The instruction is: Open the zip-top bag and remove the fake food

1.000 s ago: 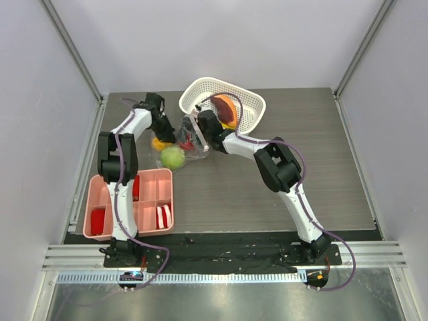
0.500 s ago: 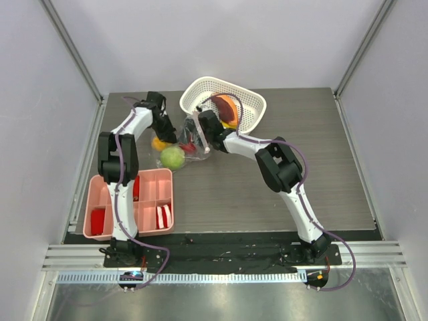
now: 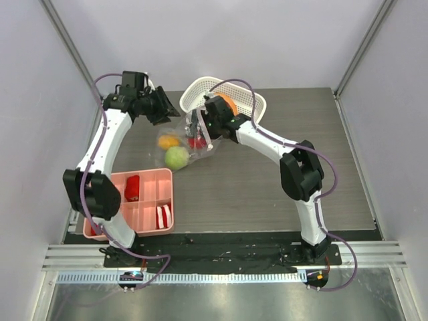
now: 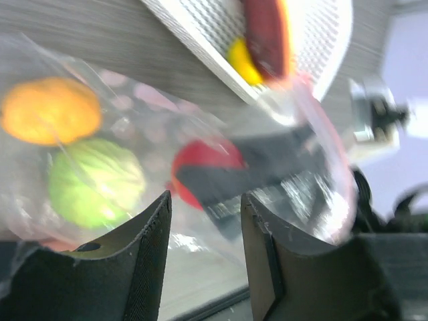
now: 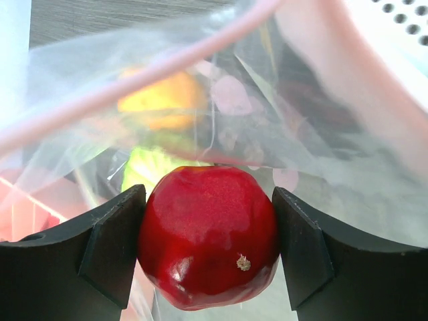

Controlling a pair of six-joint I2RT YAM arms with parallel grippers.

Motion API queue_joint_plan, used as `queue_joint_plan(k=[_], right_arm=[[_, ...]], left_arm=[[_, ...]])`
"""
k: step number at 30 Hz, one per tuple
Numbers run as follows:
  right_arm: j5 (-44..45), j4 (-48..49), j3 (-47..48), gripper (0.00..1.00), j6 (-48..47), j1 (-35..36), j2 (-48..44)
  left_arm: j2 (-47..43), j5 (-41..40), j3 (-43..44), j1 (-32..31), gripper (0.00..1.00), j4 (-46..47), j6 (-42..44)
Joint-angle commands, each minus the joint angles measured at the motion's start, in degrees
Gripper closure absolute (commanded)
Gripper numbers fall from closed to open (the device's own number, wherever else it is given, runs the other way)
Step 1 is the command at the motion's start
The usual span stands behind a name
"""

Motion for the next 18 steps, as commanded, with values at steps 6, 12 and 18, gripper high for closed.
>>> queue_joint_plan(k=[6, 12, 18], right_arm=[[1.0, -8.2, 1.5, 0.99, -5.0, -0.6, -7.4], [0.1, -8.8, 0.8, 0.99, -0.8, -0.8, -11.3], [-0.6, -9.0, 1.4, 0.99, 1.6, -0.8, -13.3]], left_arm=[[-8.2, 8.6, -5.3, -2.4, 0.48, 5.4, -5.3], [-10.8, 5.2, -3.6, -5.2, 0.41, 4.7, -7.4], [-8.3, 3.5, 1.3, -8.6, 0.24, 1.7, -6.6]])
